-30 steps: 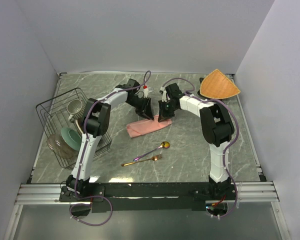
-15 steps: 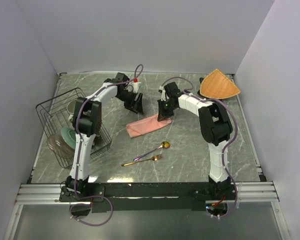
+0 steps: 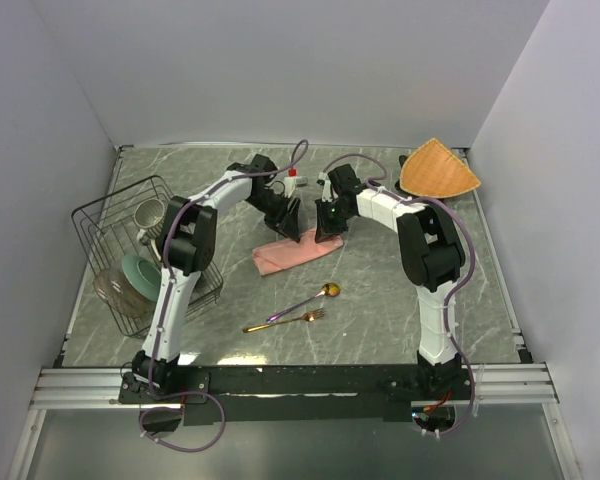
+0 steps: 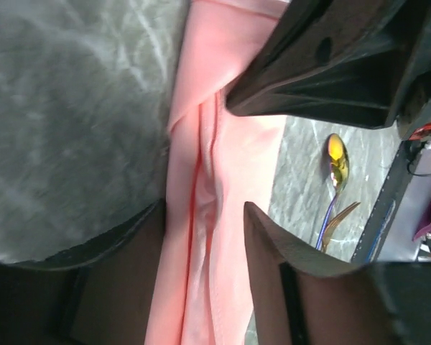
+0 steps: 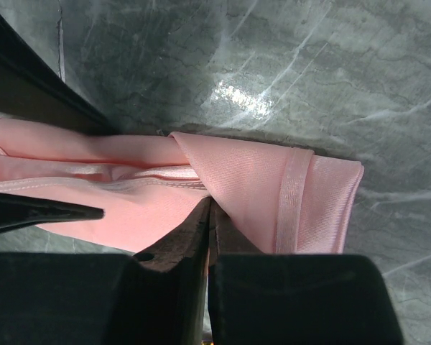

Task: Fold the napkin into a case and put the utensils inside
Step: Grasp the top corner of the smaller rectangle folded napkin from the folded napkin, then pick up the smaller rectangle-folded napkin from the center of the board.

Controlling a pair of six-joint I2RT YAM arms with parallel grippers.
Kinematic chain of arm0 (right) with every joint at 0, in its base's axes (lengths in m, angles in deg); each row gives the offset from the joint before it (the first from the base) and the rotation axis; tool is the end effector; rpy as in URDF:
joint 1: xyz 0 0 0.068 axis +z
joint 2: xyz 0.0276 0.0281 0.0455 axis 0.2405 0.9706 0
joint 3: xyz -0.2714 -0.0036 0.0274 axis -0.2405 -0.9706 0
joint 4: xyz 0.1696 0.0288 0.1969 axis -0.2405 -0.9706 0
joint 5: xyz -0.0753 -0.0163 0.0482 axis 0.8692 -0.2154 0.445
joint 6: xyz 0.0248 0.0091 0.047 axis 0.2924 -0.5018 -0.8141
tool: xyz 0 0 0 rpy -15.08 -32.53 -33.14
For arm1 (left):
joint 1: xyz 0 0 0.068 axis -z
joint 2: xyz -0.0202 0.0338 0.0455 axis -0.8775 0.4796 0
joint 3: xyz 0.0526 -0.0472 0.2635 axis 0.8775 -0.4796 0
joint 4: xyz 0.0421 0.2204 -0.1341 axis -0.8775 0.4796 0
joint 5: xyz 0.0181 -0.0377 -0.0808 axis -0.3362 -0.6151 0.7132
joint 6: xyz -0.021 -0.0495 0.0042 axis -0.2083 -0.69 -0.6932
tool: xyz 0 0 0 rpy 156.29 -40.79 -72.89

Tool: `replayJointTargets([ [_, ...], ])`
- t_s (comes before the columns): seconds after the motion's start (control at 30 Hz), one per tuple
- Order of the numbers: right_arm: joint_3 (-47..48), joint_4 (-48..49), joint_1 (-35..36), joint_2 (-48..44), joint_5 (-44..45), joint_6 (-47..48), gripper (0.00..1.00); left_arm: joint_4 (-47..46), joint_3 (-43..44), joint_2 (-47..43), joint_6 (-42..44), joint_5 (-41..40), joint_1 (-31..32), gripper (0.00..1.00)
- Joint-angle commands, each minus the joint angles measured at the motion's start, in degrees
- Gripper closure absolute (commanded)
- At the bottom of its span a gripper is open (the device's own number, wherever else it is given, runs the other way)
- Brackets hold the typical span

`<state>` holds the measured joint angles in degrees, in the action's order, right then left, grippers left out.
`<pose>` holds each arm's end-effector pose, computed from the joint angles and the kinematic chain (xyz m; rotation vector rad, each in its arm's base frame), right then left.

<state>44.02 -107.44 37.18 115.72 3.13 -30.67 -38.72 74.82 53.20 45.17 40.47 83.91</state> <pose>0.4029 0.1873 0.1551 -0.3709 2.6991 0.6959 0.4460 -0.2146 0.1442 0.9534 2.5321 -1.2579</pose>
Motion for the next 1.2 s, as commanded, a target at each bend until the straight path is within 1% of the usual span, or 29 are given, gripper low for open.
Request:
replayJointTargets([
  [0.0,-1.1,-0.7,0.4,2.4,5.9,0.8,0.92,0.5,1.0,1.7,1.1,1.7,1.0,0.51],
  [0.03,-1.2,-0.5,0.4,2.3,5.9,0.7,0.92,0.2,1.0,1.7,0.8,1.5,1.0,0.53],
  [0.07,-1.2,-0.5,0.3,2.2,5.8,0.7,0.92,0.0,1.0,1.8,0.8,1.1,1.1,0.61],
  [0.1,-1.2,-0.5,0.3,2.2,5.7,0.8,0.92,-0.3,1.1,1.9,0.6,0.8,1.1,0.65],
  [0.13,-1.1,-0.6,0.4,2.2,5.2,1.0,0.92,-0.7,1.2,1.8,0.5,0.4,1.1,0.77],
  [0.2,-1.5,-0.3,0.3,1.0,4.0,1.1,0.9,-1.1,1.2,1.7,0.7,-0.4,1.0,0.87],
  [0.23,-1.7,0.1,0.2,-0.6,2.2,1.5,0.87,-1.4,1.1,1.4,0.8,-0.6,1.0,0.97],
  [0.27,-2.0,0.3,0.0,-1.6,0.6,1.5,0.85,-1.7,1.0,1.3,0.8,-1.1,1.1,0.99],
  [0.3,-1.9,0.1,-0.2,-2.8,-1.0,1.8,0.83,-1.7,0.9,1.2,1.2,-1.4,1.1,0.99],
  [0.33,-1.7,-0.5,-1.3,-4.7,-2.8,1.8,0.79,-1.6,0.9,1.2,1.5,-1.6,1.2,0.99],
  [0.37,-0.8,-1.6,-2.0,-5.7,-8.5,1.9,0.78,-1.6,0.9,1.4,1.7,-2.1,1.1,0.99],
  [0.47,-0.4,-0.5,-5.2,-8.9,-16.2,-0.7,0.74,-1.1,1.0,1.6,2.5,-2.2,1.2,0.99],
  [0.57,-1.1,3.1,-7.8,-9.6,-20.1,-5.5,0.72,-1.7,0.3,1.2,3.0,-2.7,1.4,0.99],
  [0.7,-2.5,8.4,-8.9,-7.8,-23.6,-14.1,0.72,-1.6,-0.3,0.9,3.8,-3.2,1.7,0.99],
  [0.8,-3.5,11.0,-9.2,-5.9,-23.9,-18.4,0.71,-1.3,-0.3,0.9,4.1,-3.7,1.7,0.99],
  [0.9,-4.6,13.6,-9.3,-4.1,-23.7,-20.6,0.7,-1.4,-0.3,0.9,4.4,-3.7,1.8,0.99],
  [1.17,-6.4,11.4,-10.8,3.2,-19.0,-19.6,0.71,0.0,0.7,1.5,5.8,-4.7,1.8,0.99],
])
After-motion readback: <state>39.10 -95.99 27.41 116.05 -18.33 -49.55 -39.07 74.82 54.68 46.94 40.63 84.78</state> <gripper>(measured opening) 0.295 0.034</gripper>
